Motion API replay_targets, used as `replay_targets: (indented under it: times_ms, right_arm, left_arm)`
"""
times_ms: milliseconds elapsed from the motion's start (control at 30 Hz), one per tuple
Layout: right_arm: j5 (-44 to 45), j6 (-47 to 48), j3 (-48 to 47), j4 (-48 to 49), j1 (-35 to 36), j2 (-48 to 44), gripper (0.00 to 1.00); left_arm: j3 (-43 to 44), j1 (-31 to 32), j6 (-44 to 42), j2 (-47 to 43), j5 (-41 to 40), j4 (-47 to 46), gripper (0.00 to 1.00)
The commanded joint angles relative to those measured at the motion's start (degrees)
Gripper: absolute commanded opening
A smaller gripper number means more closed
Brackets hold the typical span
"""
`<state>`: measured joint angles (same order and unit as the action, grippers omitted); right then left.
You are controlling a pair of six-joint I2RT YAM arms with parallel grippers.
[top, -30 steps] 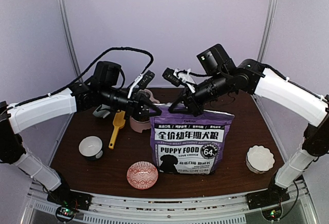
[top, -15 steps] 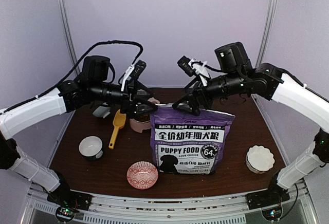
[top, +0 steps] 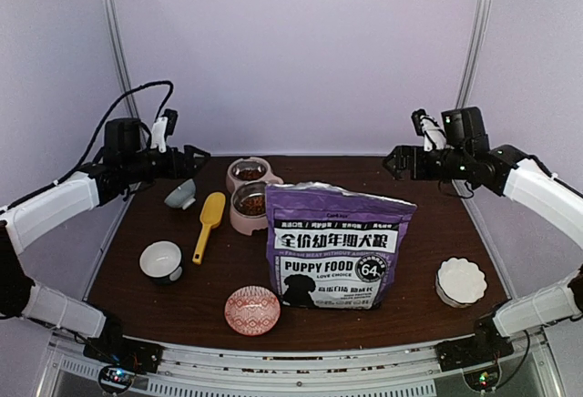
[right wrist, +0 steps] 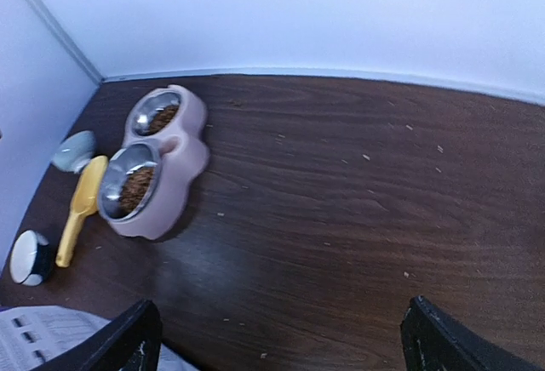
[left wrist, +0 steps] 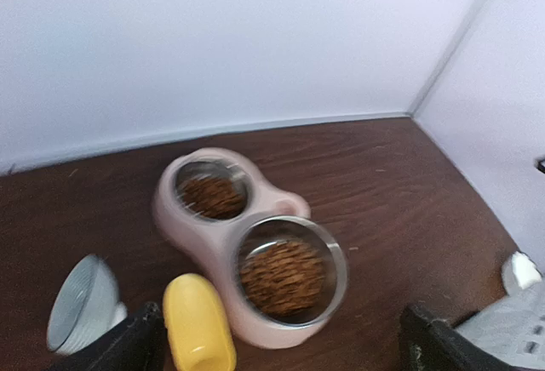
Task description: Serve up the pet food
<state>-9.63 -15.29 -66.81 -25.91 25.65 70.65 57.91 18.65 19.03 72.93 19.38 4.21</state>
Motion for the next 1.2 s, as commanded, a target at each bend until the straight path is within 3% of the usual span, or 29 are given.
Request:
replay_targets:
  times_ms: [0, 100, 200, 300, 467, 700, 900, 1167]
  right_arm:
    - [3.2, -3.2, 8.0, 6.6, -8.7, -2.3, 1.0]
    - [2.9, -3.1, 14.4, 11.0, -16.7, -5.4, 1.0]
    - [4.6, -2.5, 23.0, 18.5, -22.4, -10.4, 1.0]
    - [8.4, -1.1, 31.2, 27.0, -25.4, -16.5, 1.0]
    - [15.1, 1.8, 44.5, 43.0, -25.8, -23.2, 1.0]
    - [18.0, 4.3, 52.1, 57.8, -25.8, -17.3, 1.0]
    - [18.2, 5.6, 50.7, 60.1, -25.8, -12.1, 1.0]
    - [18.3, 6.3, 51.4, 63.3, -25.8, -11.2, 1.0]
  left_arm:
    - [-9.0, -12.0, 5.9, 0.6, -4.2, -7.9, 0.98]
    - [-16.2, -21.3, 8.3, -2.8, -4.6, -13.8, 0.98]
    - [-22.6, -27.0, 7.3, -9.1, -13.7, -16.3, 0.98]
    - [-29.6, -27.5, 1.1, -15.6, -24.4, -20.5, 0.98]
    - [-42.6, -27.2, -7.5, -18.8, -23.0, -37.9, 0.98]
    - [-42.1, -22.8, -11.0, -8.3, -28.5, -44.7, 0.98]
    - [-38.0, -21.3, -13.2, -2.5, -32.0, -46.4, 0.98]
    - [-39.5, -21.2, -13.8, -3.3, -32.6, -48.7, 0.98]
